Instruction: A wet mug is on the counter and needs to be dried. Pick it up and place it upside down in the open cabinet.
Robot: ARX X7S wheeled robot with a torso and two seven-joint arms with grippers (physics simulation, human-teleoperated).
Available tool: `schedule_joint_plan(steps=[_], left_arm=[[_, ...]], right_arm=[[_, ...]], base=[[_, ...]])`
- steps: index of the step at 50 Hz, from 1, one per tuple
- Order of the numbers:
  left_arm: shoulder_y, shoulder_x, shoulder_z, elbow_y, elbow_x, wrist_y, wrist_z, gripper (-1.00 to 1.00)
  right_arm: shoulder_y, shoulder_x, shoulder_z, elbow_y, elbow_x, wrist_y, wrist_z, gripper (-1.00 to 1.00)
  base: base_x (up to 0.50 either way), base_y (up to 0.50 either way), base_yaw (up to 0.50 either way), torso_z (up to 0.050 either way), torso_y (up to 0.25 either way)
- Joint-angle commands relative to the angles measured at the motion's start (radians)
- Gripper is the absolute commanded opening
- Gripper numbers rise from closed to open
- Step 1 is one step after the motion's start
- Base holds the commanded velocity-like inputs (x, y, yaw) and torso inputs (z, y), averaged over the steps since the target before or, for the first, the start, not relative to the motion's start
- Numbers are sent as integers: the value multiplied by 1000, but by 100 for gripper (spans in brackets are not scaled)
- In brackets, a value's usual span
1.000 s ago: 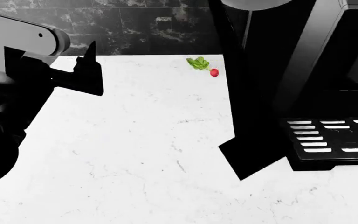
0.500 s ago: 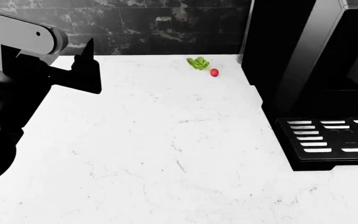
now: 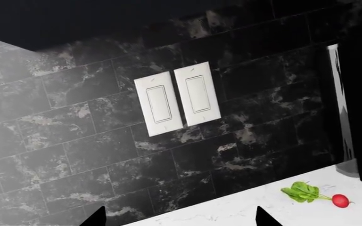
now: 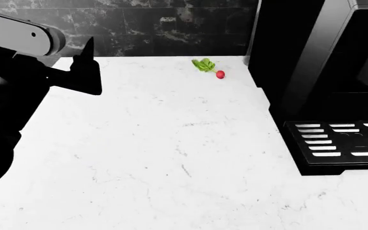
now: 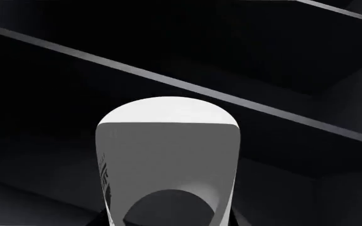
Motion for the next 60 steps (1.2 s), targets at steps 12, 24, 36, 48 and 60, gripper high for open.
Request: schedule_joint_plan(steps=[12,24,36,48,60], left_arm=[[13,-31,-23,14,-8,17,-7,100],[10,-34,-25,11,-10,12,-14,100],[19,-45,-29,19,-13,15,-20,100],[19,-40,-23,18,-8,8,-24,100],[29,-45,-26,16,-5,16,-26,100]], right_arm=[[1,-171,-9,383,-551,-92,-385,-100],[11,-287,75,658,-898,-216,-585,-100],[12,-432,382,866,-1441,-319,-809,-100],[12,-449,515,1020,-1591,-448,-788,-100],[12,-457,515,1086,-1594,-498,-754,-100]], base=[[0,0,0,0,0],[0,0,0,0,0],[0,0,0,0,0],[0,0,0,0,0],[0,0,0,0,1]])
